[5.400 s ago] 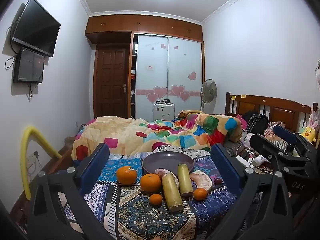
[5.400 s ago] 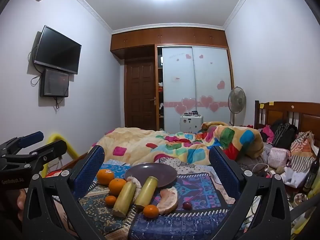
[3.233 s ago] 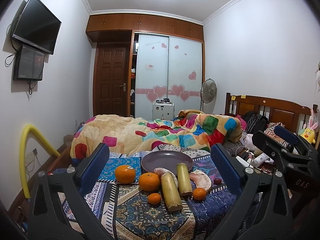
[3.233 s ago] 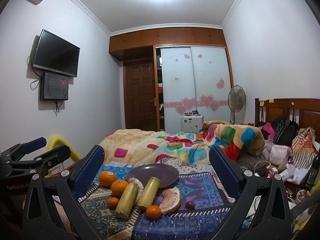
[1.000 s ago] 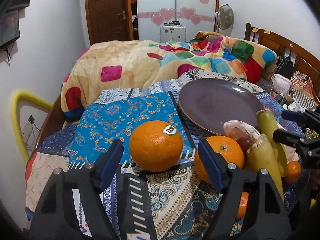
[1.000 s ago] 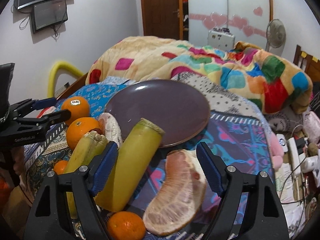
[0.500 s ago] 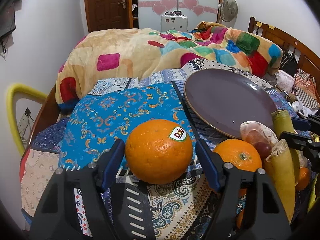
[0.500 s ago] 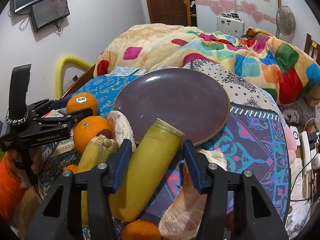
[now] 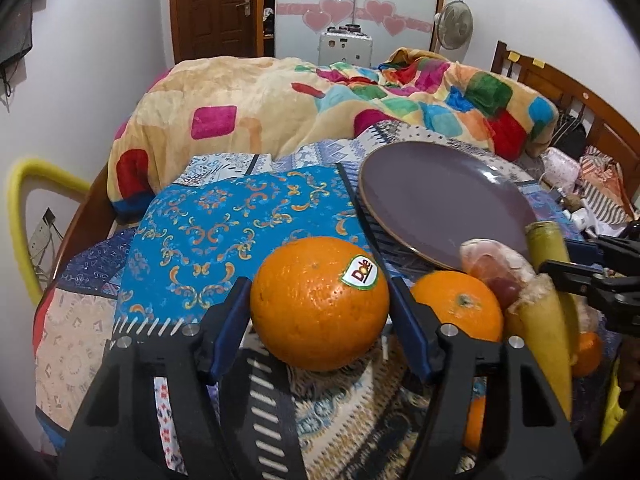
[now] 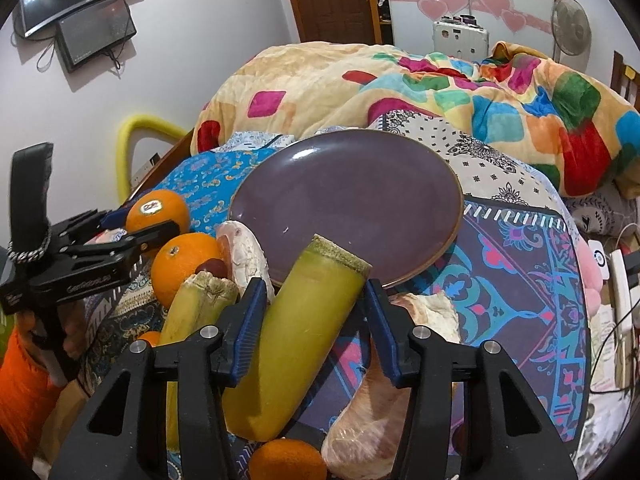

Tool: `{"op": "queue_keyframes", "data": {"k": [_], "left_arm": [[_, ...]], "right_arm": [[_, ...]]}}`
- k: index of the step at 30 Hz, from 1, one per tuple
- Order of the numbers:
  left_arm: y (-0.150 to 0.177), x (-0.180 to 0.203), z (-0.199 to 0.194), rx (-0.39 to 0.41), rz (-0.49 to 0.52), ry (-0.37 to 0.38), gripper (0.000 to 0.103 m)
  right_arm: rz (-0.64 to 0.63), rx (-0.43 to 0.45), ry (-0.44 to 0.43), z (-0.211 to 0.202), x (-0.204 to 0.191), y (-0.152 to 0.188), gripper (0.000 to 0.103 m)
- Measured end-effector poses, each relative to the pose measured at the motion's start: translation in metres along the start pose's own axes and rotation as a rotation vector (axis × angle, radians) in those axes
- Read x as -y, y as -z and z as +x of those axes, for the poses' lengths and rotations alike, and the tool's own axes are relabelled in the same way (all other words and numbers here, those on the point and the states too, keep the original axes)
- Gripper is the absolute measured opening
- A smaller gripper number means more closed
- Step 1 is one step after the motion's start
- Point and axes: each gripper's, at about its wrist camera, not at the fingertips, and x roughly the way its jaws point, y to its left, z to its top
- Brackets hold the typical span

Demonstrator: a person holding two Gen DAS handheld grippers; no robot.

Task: Organize fruits
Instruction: 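Carry the orange onto the purple plate with the left tool while the right tool sets the cylinder there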

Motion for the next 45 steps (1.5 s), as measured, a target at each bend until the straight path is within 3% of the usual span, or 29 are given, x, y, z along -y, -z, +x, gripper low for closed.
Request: {"op": "queue_keyframes", "data": {"k": [7,15,22,30,45], "left_arm": [[-0.005,0.013,-0.032,0.064,0.042,-0.007,0.067],[-0.016,0.03,-0.055,0.126,0.074,0.004,0.067],[-0.027,0.044,-0.052,0.142,0.078,0.02,0.067],[-0.039,0.055,-0.031,0.123,0.089,0.038,0.067],[-0.067,0.063,0.033,-0.001,0.108,0.047,0.068]], "right_arm": [[-0.018,0.082,-0.026,-0.024,-0.009,-0.005,0.036],[-0.056,0.148,0.013,-0.049,-0.013,-0.008,0.034],[-0.04,0.215,0.043,-0.069,0.0,-0.017,0.034],[-0.058,0.238,0.096,-0.069,0.01,-0.037,0.034],[-0.112,0.157,0.119,-0.018,0.012,-0.062,0.033]]}}
